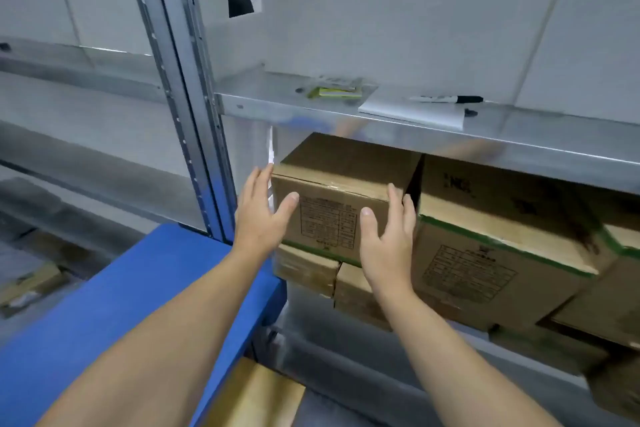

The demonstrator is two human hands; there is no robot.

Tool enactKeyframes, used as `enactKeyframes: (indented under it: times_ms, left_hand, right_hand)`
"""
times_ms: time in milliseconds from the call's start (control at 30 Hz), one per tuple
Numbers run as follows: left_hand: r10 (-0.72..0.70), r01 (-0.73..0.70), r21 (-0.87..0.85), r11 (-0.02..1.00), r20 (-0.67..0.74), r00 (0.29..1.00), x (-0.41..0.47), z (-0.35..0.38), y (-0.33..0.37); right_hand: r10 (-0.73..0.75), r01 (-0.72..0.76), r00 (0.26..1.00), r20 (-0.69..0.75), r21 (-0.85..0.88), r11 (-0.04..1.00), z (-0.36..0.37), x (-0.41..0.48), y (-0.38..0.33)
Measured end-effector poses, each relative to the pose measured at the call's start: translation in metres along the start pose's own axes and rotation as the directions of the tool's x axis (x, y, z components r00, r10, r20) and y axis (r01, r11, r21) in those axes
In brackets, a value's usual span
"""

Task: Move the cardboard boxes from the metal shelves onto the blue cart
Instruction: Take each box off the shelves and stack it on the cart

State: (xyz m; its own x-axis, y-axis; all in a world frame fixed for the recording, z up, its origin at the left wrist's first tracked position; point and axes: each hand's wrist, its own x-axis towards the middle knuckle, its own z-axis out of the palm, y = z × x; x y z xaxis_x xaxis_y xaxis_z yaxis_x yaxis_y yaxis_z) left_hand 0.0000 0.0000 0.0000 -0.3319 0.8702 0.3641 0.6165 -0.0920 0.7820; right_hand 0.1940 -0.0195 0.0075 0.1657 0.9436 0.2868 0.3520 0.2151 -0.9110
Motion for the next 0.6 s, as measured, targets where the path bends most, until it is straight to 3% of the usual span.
enactKeyframes:
  times_ms: [133,367,600]
  left_hand:
    - [-0.094,0.096,-0.161,0.982,0.021,0.995,0.033,0.010,-0.017]
    - [-0.107,0.126,-0.421,0.898,0.068,0.992,0.044,0.029,-0.035]
    - [-0.049,0.034,-0.380,0.924,-0.032,0.998,0.023,0.017,-0.023]
  right_hand:
    - [0.147,-0.142,0.986,-0.083,0.063,0.988,0.015,0.019,-0.004]
    - [0.159,-0.149,0.969,-0.187,0.067,0.987,0.028,0.034,0.008]
    - [0.114,-0.095,0.977,-0.180,0.110,0.989,0.024,0.020,0.009]
